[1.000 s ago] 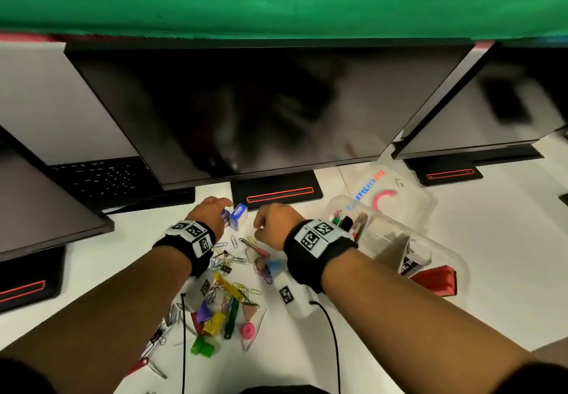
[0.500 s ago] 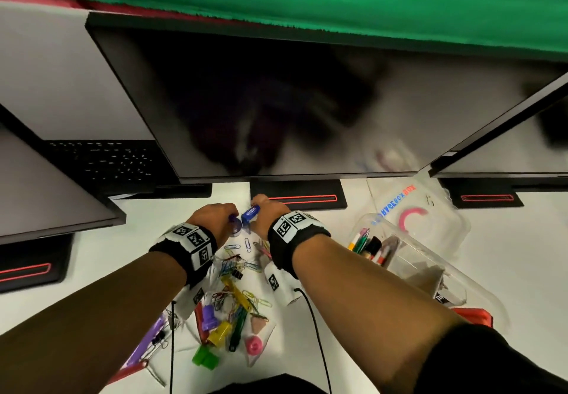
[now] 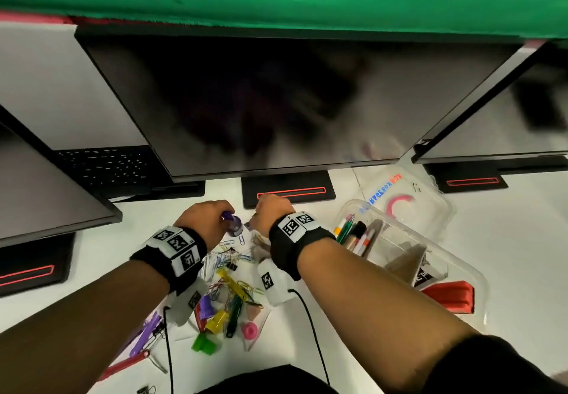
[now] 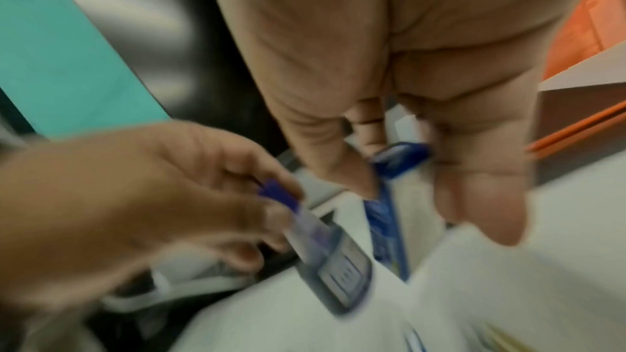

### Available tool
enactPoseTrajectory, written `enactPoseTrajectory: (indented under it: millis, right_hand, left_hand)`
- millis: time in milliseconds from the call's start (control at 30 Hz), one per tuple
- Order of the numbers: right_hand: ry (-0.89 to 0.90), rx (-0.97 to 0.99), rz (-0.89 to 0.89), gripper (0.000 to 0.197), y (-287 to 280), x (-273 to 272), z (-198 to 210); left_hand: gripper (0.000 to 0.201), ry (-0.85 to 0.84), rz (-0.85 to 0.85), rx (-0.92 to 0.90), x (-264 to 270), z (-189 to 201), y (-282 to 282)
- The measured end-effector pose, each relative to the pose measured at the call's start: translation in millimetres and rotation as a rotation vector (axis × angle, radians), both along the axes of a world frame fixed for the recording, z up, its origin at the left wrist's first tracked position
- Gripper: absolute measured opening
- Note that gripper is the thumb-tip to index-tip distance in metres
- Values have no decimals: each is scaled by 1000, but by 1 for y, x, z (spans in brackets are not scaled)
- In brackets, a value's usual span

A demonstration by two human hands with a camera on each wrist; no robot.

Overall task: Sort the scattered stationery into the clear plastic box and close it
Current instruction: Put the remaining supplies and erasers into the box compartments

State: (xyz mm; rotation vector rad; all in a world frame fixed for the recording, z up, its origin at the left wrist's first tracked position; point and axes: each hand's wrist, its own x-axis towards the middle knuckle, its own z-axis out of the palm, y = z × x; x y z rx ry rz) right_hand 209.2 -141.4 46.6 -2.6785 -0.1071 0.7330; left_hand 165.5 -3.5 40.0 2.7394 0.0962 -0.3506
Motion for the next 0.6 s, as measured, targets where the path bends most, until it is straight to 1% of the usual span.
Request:
enactPoseTrajectory:
  millis: [67, 133, 167, 233, 267, 400, 467, 500, 533, 600]
  right_hand:
    - [-45, 126, -100, 33, -17, -6, 18]
    - [-73, 320, -245, 16, -41, -15, 31]
    - [-84, 396, -314, 19, -54, -19, 37]
    - [-98, 491, -417, 31, -85, -29, 46]
    - [-98, 541, -463, 32, -102, -35, 51]
    - [-132, 688, -578, 26, -163, -63, 75]
    - [-175, 692, -604, 24, -192, -81, 82]
    - [-205, 657, -599, 25, -206, -90, 85]
    - [-240, 600, -578, 26, -219, -99, 89]
    - [-273, 387, -472, 27, -243, -115, 91]
  left_hand:
    - [25, -58, -9, -39, -7, 12, -9]
    - [23, -102, -12, -84, -15, 23, -21]
    - [23, -116, -14, -107, -20, 28, -28]
    - [22, -138, -35, -153, -27, 37, -43]
    - [22, -146, -51, -173, -31, 40, -51]
    - [21, -169, -98, -208, -43, 48, -73]
    - [22, -155, -119, -210, -50, 50, -78]
    - [21, -149, -127, -218, -53, 52, -80]
    - [21, -145, -145, -227, -56, 54, -82]
    - [21, -144, -189, -247, -60, 60, -87]
